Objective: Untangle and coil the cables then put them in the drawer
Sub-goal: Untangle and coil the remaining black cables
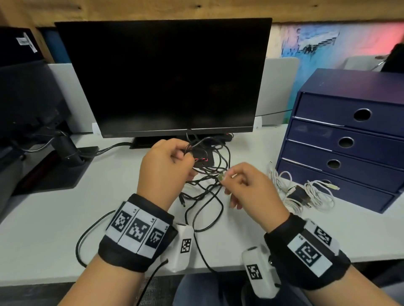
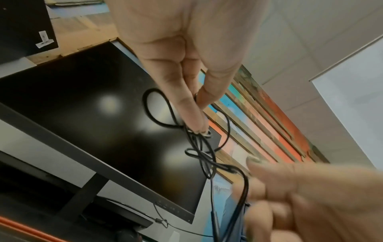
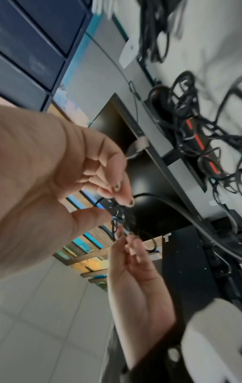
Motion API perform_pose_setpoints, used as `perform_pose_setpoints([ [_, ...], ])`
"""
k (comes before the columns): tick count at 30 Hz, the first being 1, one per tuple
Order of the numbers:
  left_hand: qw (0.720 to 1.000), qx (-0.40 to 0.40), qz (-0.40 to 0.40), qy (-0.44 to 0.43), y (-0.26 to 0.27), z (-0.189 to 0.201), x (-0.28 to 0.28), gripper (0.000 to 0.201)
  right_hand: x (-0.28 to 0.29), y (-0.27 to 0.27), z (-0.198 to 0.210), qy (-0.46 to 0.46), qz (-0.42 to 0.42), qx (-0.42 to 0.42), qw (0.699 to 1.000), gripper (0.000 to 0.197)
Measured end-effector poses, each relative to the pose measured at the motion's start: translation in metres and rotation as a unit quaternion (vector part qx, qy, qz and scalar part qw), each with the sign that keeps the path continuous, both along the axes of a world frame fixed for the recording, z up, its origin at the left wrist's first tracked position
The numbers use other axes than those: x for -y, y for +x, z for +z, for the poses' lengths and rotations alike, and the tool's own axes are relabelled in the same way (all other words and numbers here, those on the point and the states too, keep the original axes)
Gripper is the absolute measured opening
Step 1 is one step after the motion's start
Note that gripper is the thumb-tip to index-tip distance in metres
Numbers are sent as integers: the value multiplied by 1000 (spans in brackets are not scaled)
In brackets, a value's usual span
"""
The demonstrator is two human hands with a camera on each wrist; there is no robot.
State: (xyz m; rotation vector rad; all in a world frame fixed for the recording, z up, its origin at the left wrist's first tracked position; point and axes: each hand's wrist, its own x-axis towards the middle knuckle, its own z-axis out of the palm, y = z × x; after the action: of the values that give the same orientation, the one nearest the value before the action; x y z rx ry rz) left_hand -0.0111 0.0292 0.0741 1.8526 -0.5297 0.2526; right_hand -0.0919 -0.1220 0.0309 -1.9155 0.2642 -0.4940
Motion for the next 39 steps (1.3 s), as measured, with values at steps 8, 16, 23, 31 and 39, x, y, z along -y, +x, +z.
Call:
perform_pose_setpoints([
  [8, 990, -55, -54, -120, -2, 12, -4, 31, -18, 10, -32, -4, 59, -55, 997, 7],
  [16, 985, -26, -10, -172, 17, 15, -31, 27, 0, 5, -27, 58, 34, -47, 997, 13],
  [23, 997, -4, -6, -72, 19, -7, -27, 17, 16, 2, -3, -51, -57, 34, 996, 36],
  [31, 998, -6, -35, -43, 11, -13, -19, 14, 9, 3, 9, -212, -75, 30, 974, 37],
  [39, 995, -21, -95, 5, -1, -18, -11, 18, 0, 6, 7, -252, -125, 105, 954, 3],
])
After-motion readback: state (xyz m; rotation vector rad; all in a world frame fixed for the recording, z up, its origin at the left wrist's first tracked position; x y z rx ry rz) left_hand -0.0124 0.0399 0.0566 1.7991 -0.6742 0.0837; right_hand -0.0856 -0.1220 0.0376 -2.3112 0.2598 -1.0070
